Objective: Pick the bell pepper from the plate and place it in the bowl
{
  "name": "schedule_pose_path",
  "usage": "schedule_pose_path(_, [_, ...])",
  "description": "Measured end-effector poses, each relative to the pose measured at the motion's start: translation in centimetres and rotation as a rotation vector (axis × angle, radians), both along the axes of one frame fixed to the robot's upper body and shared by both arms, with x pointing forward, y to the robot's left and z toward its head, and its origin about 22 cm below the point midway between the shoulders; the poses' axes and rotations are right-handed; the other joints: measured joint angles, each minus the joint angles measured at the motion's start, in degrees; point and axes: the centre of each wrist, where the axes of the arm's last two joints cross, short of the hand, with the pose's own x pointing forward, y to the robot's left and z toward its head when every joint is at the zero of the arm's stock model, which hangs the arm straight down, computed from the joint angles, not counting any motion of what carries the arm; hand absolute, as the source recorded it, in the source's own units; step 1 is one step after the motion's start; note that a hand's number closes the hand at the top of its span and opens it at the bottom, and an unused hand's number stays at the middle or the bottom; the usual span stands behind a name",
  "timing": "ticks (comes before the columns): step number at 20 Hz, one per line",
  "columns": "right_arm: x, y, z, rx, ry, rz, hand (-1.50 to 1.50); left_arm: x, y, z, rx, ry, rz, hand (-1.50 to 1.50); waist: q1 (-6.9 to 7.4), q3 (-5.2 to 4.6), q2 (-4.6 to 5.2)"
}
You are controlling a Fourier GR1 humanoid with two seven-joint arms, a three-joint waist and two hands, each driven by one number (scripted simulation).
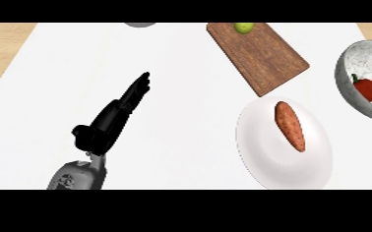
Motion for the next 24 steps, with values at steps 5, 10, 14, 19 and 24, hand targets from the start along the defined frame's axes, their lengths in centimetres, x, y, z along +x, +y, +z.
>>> schedule_pose_path(5, [0.0,-1.1,1.3,0.199,-0.016,-0.112,-1.50,-0.2,0.2,-0.4,-0.005,0.003,0.002,0.00,0.23,0.02,0.18])
schedule_pose_path(10, [-2.2,-4.1,2.7,0.323,0.011,-0.222,-1.50,-0.1,0.4,-0.3,-0.005,-0.004,0.000,0.00,0.52,0.13,0.56])
schedule_pose_path(14, [-4.3,-6.4,3.8,0.394,-0.007,-0.296,-1.50,0.1,0.3,0.0,-0.006,-0.012,-0.008,0.00,0.54,0.32,1.00])
schedule_pose_path(19, [-6.3,-8.0,4.1,0.455,-0.020,-0.357,-1.50,0.3,0.2,0.1,-0.006,-0.016,-0.006,0.00,0.65,0.59,1.48])
schedule_pose_path(24, [-7.7,-9.1,4.3,0.470,-0.005,-0.384,-1.50,0.3,0.1,0.1,-0.011,-0.016,-0.010,0.00,0.72,0.83,1.72])
